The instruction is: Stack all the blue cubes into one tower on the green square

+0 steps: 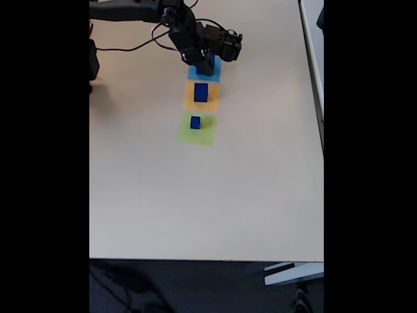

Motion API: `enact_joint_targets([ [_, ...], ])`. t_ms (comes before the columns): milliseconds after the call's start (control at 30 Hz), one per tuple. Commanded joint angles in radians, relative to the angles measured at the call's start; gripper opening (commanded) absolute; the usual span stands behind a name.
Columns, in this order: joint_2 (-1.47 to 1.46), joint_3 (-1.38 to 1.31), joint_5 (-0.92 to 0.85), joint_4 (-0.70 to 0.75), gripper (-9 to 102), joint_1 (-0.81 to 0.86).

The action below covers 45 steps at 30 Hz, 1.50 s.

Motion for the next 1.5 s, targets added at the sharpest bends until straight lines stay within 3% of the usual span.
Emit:
enact_joint_targets([
  [0,0.003,-0.098,0.078,0.006,0,-0.058],
  [300,-0.086,-0.163,0.221,-0.014,0,-0.184],
  [633,-0.074,0.011,0.295,-0.16,0,-0.262],
  [800,-0.031,0.172,0.298,-0.287,0,-0.276],
  [1467,0.026,0.31,0.232,-0.367,0,-0.239],
])
